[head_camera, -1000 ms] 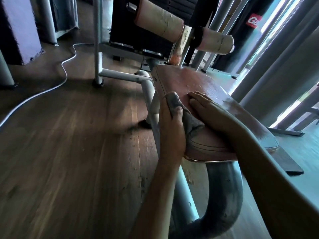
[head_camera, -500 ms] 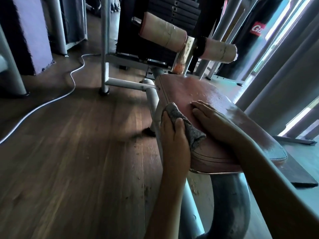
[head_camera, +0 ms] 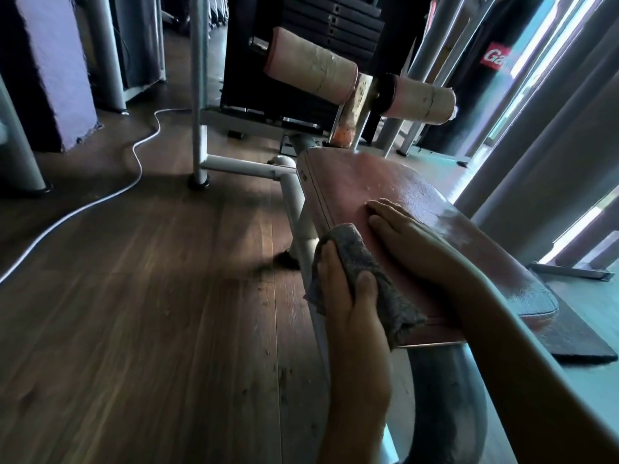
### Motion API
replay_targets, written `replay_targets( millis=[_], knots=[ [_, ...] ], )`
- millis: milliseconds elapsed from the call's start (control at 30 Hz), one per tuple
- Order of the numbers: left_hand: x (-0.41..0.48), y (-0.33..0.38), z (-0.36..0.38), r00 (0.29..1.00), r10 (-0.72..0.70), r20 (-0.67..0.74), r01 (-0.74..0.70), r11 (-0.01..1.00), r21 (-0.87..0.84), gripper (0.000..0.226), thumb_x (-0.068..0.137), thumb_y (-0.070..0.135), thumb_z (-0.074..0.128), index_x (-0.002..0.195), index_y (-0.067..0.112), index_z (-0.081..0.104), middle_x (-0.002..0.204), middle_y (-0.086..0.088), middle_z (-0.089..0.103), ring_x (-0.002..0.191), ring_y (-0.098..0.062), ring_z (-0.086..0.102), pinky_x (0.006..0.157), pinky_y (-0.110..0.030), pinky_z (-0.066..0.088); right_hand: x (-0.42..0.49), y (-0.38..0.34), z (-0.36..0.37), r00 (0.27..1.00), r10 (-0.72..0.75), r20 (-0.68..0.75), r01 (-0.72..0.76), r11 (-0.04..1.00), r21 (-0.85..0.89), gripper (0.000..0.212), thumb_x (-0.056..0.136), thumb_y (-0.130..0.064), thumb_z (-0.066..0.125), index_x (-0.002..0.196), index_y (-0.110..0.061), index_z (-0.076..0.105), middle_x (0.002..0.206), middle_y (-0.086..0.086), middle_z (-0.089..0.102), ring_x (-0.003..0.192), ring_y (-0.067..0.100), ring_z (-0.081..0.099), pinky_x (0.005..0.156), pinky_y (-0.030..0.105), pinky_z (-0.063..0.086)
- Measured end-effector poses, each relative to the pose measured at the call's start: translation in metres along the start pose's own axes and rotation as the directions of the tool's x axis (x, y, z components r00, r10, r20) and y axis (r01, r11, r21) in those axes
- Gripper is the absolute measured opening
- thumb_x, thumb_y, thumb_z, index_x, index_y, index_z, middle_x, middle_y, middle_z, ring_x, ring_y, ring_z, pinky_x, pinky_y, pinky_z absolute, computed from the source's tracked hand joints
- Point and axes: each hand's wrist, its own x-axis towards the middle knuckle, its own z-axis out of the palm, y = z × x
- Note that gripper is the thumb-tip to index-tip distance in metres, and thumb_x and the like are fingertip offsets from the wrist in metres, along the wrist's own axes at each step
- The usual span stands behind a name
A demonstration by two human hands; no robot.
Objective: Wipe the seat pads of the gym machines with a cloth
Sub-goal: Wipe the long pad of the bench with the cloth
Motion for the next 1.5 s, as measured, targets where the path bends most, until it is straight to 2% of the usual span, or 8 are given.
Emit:
replay_targets(
  millis=[167,300,500,733,900,1033,1233,1500],
  knots=[
    [0.067,-0.005,-0.009,0.998,0.045,0.048,-0.052,0.987,0.149,0.067,0.077,0.060,0.051,0.142,0.053,0.037,0.154,0.014,0.037,0.143,-0.011,0.036,0.118,-0.045,0.028,-0.002,-0.002,-0.002,1.000,0.001,0.002,-0.001,1.000,0.000,0.046,0.107,-0.038,0.030,0.153,-0.029,0.032,0.162,-0.010,0.024,0.149,0.013,0.020,0.122,0.039,0.016],
    [0.092,-0.015,-0.016,0.994,-0.088,0.070,0.075,0.982,0.172,0.084,0.071,0.072,0.055,0.147,0.044,0.033,0.156,0.009,0.036,0.144,-0.016,0.035,0.118,-0.050,0.029,0.005,0.000,0.000,1.000,-0.007,-0.001,0.007,1.000,0.008,0.045,0.105,-0.038,0.036,0.149,-0.028,0.038,0.159,-0.007,0.032,0.145,0.016,0.029,0.119,0.040,0.024],
    [0.037,-0.003,-0.009,0.996,0.013,0.087,-0.022,0.994,0.105,0.071,0.078,0.053,0.054,0.146,0.050,0.033,0.154,0.016,0.037,0.141,-0.010,0.038,0.118,-0.044,0.031,0.043,-0.012,-0.009,0.999,-0.038,0.035,0.037,0.999,0.011,0.028,0.101,-0.029,0.048,0.117,-0.013,0.063,0.114,0.006,0.063,0.102,0.024,0.056,0.088,0.035,0.045],
    [0.100,0.001,-0.013,0.997,-0.015,0.073,0.000,0.981,0.195,0.089,0.069,0.053,0.056,0.152,0.034,0.030,0.155,0.010,0.037,0.142,-0.012,0.036,0.120,-0.042,0.027,0.107,-0.015,-0.012,0.998,-0.022,0.050,0.025,0.998,-0.053,0.045,0.104,-0.033,0.042,0.143,-0.013,0.048,0.149,0.010,0.046,0.138,0.027,0.040,0.109,0.033,0.030],
    [0.151,0.003,-0.013,0.998,-0.030,0.060,0.013,0.964,0.265,0.084,0.072,0.057,0.051,0.152,0.037,0.030,0.156,0.012,0.035,0.144,-0.010,0.032,0.121,-0.043,0.025,0.157,-0.006,0.007,0.993,-0.101,-0.066,0.098,0.994,-0.047,0.031,0.103,-0.035,0.043,0.120,-0.018,0.063,0.126,0.002,0.060,0.125,0.026,0.052,0.088,0.030,0.038],
    [0.145,0.011,-0.010,0.998,-0.052,0.048,0.035,0.951,0.309,0.071,0.084,0.049,0.045,0.151,0.044,0.023,0.158,0.025,0.023,0.145,0.003,0.021,0.123,-0.037,0.019,0.155,0.002,0.024,0.983,-0.100,-0.154,0.109,0.993,0.052,0.041,0.101,-0.046,0.036,0.134,-0.029,0.053,0.142,-0.007,0.050,0.134,0.015,0.041,0.115,0.048,0.030],
    [0.128,0.020,-0.010,0.996,-0.085,0.014,0.077,0.954,0.291,0.062,0.092,0.040,0.045,0.151,0.047,0.024,0.154,0.034,0.022,0.143,0.011,0.017,0.123,-0.035,0.016,0.150,0.001,0.026,0.988,-0.043,-0.147,0.041,0.999,-0.016,0.048,0.103,-0.049,0.031,0.147,-0.032,0.039,0.157,-0.012,0.033,0.147,0.012,0.026,0.120,0.046,0.022],
    [0.195,0.019,-0.004,0.994,-0.093,-0.050,0.105,0.920,0.378,0.079,0.078,0.055,0.042,0.153,0.032,0.030,0.156,0.015,0.033,0.145,-0.004,0.028,0.122,-0.040,0.023,0.148,-0.007,0.026,0.983,0.005,-0.186,-0.011,0.999,-0.034,0.045,0.102,-0.047,0.036,0.145,-0.034,0.040,0.155,-0.013,0.036,0.143,0.011,0.032,0.118,0.042,0.025]
  ],
)
